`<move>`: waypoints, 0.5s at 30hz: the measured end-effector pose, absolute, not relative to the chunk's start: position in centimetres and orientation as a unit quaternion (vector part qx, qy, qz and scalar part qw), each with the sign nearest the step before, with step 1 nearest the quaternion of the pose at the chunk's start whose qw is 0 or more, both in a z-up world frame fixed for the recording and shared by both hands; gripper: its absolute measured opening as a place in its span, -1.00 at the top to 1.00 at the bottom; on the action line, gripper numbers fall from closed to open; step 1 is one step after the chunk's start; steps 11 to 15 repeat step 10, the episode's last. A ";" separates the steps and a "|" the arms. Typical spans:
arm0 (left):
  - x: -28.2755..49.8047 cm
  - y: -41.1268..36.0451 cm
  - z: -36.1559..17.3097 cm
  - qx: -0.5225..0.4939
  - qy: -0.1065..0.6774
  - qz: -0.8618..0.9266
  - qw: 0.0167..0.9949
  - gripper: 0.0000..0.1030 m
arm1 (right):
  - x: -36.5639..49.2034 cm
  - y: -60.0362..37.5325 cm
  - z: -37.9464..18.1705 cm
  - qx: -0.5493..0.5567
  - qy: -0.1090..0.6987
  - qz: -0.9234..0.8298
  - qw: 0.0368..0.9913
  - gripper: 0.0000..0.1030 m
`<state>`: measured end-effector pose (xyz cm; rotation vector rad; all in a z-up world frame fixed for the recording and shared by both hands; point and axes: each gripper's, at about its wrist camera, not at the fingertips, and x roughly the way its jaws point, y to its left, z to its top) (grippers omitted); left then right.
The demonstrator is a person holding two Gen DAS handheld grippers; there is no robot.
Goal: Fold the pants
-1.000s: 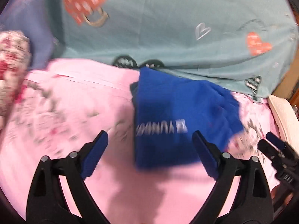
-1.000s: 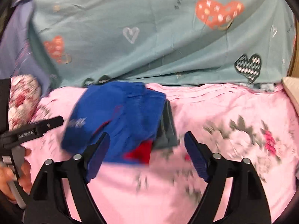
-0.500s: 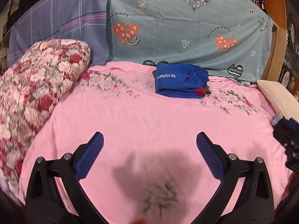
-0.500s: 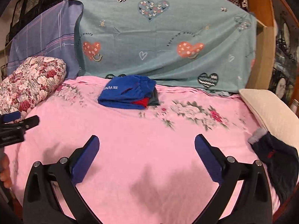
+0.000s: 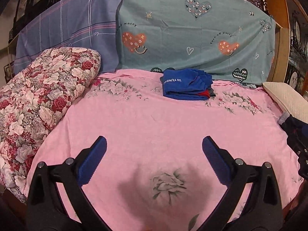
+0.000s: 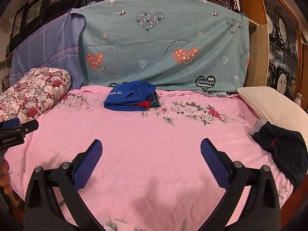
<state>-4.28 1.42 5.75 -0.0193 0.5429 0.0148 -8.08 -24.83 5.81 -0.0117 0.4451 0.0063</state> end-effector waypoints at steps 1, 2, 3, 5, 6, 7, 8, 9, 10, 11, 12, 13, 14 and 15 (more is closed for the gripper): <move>-4.3 1.2 5.7 -0.003 0.267 0.009 0.964 -0.96 | -8.2 -24.8 5.7 -0.007 0.221 0.002 0.975 -0.97; -4.3 0.9 5.7 0.006 0.266 0.009 0.964 -0.96 | -8.2 -24.8 5.6 -0.008 0.222 0.000 0.975 -0.97; -4.3 0.6 5.7 0.011 0.266 0.007 0.964 -0.96 | -8.3 -24.8 5.4 -0.008 0.222 -0.002 0.975 -0.97; -4.0 0.2 5.6 0.019 0.271 0.002 0.962 -0.96 | -8.3 -25.0 5.2 -0.004 0.224 0.000 0.975 -0.97; -4.0 0.1 5.5 0.019 0.273 -0.002 0.962 -0.96 | -8.3 -25.1 5.1 -0.002 0.225 0.000 0.974 -0.97; -3.8 0.0 5.4 0.019 0.275 -0.004 0.961 -0.96 | -8.2 -25.1 4.9 -0.001 0.227 0.000 0.974 -0.97; -3.7 -0.1 5.3 0.020 0.278 -0.004 0.960 -0.96 | -8.1 -25.2 4.7 0.000 0.230 0.000 0.973 -0.97; -3.6 -0.1 5.2 0.020 0.280 -0.003 0.960 -0.96 | -8.0 -25.2 4.5 0.001 0.232 0.001 0.973 -0.97; -3.5 -0.2 5.0 0.020 0.282 0.000 0.959 -0.96 | -7.9 -25.2 4.3 0.003 0.236 0.004 0.972 -0.97; -3.5 -0.2 5.0 0.020 0.282 0.000 0.959 -0.96 | -7.9 -25.2 4.3 0.003 0.236 0.004 0.972 -0.97; -3.5 -0.2 5.0 0.020 0.282 0.000 0.959 -0.96 | -7.9 -25.2 4.3 0.003 0.236 0.004 0.972 -0.97; -3.5 -0.2 5.0 0.020 0.282 0.000 0.959 -0.96 | -7.9 -25.2 4.3 0.003 0.236 0.004 0.972 -0.97; -3.5 -0.2 5.0 0.020 0.282 0.000 0.959 -0.96 | -7.9 -25.2 4.3 0.003 0.236 0.004 0.972 -0.97; -3.5 -0.2 5.0 0.020 0.282 0.000 0.959 -0.96 | -7.9 -25.2 4.3 0.003 0.236 0.004 0.972 -0.97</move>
